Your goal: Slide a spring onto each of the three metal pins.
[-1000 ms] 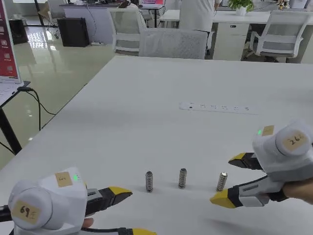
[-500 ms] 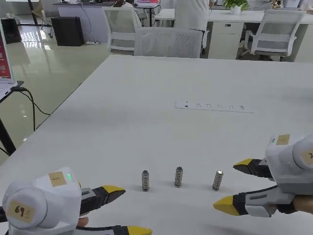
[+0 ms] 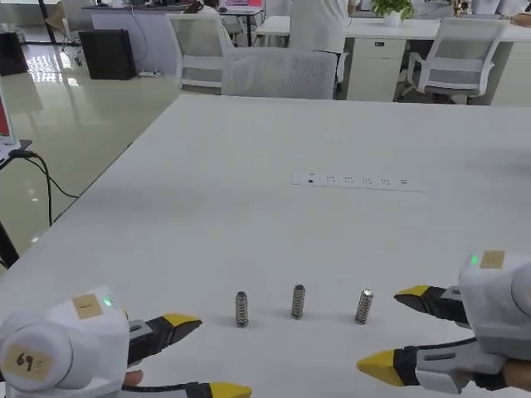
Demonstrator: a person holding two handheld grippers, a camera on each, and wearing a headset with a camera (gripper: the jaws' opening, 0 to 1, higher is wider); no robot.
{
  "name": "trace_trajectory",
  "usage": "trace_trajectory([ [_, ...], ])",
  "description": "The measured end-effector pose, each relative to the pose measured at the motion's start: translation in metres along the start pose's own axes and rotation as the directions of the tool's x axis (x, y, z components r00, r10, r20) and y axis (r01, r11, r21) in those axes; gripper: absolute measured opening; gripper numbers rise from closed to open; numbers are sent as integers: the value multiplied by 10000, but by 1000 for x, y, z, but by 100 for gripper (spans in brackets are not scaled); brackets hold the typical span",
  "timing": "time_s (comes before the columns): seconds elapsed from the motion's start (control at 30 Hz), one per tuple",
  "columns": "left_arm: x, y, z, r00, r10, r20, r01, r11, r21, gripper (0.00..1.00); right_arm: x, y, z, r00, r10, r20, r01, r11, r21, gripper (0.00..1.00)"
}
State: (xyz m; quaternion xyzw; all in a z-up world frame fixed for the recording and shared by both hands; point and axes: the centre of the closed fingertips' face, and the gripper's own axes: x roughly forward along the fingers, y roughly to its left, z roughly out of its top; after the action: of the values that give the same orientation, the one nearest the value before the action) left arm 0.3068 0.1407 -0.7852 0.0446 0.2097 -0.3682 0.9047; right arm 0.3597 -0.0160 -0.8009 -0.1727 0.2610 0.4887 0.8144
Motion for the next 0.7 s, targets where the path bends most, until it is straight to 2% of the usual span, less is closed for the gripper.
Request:
trace_trajectory([
  [0.2, 0, 2, 1, 10000, 85, 49, -85, 10000, -30, 59, 0, 2, -1, 9999, -10, 104, 10, 10000, 65, 67],
  [0.33, -1, 3, 1, 9998, 166, 70, -166, 9999, -35, 59, -2, 1, 2, 9993, -55, 358, 46, 9996, 264, 67],
  [0.5, -1, 4, 1, 9997, 225, 63, -225, 9997, -36, 60, -2, 2, -3, 9994, -12, 336, -1, 9993, 374, 68],
  [0.7, -1, 5, 1, 9995, 289, 103, -287, 9995, -123, 60, -5, 2, -3, 9979, -19, 653, -7, 9992, 400, 69],
])
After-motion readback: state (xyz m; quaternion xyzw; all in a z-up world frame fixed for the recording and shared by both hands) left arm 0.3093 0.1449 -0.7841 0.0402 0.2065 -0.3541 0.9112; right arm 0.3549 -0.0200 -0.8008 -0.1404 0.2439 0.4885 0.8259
